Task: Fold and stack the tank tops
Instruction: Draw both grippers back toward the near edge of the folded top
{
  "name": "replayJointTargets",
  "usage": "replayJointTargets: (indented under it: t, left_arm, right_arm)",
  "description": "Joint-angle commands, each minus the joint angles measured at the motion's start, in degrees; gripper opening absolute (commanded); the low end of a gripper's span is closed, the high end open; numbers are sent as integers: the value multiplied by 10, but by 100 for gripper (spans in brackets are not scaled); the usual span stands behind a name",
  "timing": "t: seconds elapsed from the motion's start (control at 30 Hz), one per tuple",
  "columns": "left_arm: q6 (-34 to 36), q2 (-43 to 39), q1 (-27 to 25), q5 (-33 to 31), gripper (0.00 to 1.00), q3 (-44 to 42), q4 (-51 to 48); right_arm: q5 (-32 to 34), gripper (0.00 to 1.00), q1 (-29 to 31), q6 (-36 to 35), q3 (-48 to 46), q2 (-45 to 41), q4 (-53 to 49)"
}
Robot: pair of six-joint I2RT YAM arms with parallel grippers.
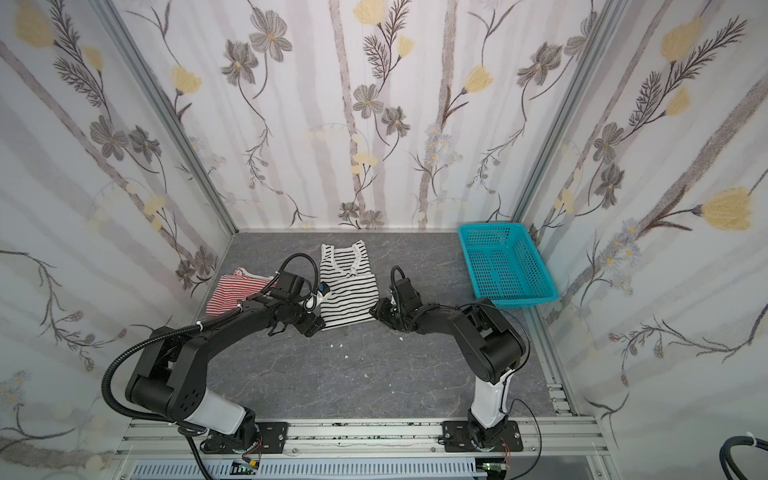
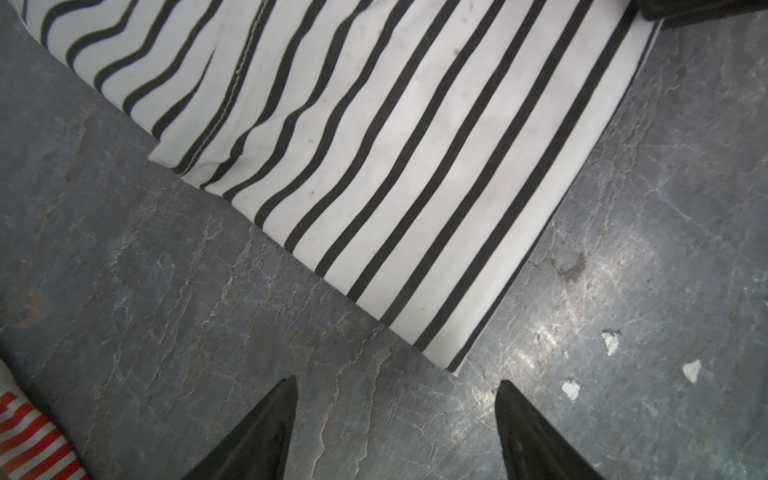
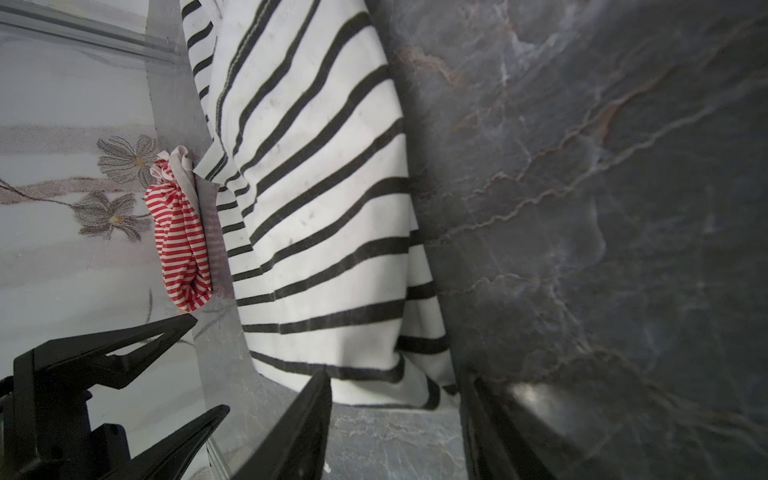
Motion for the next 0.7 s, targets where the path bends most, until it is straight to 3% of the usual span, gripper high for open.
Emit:
replayJointTargets:
  t: [0.0, 0.5, 0.67]
  left_arm:
    - [-1, 3, -2, 2, 77, -2, 13]
    - [1, 15, -27, 0, 77, -17, 17]
    - [10, 24, -43, -8, 75, -17, 22]
  right_arm:
    - [-10, 46, -2, 13, 0, 8, 13]
    - [-70, 4, -4, 56, -13, -4, 106]
    - [-67, 0, -3, 55, -13, -19, 99]
